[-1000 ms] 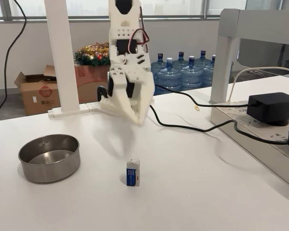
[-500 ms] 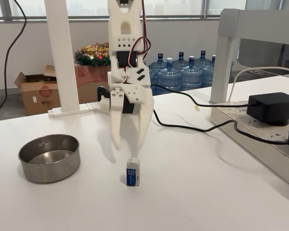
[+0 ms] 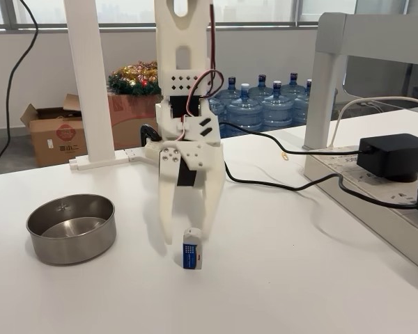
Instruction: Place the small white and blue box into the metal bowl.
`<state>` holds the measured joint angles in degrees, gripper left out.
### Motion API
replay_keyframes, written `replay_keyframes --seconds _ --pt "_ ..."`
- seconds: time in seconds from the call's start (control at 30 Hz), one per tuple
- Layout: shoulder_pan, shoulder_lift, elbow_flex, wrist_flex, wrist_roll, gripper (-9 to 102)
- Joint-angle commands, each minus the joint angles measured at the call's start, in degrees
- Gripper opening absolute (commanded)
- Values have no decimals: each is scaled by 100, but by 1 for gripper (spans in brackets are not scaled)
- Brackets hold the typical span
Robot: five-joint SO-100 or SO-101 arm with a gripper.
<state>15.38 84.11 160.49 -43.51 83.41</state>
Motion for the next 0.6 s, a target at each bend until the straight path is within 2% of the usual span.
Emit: replay_keyframes --seconds 0.0,0.37,0.57 --pt "-44 -158 -264 -105 44 24" --pt "-237 -712 -826 -105 598 26" --pt "-290 -879 -1046 -105 580 25"
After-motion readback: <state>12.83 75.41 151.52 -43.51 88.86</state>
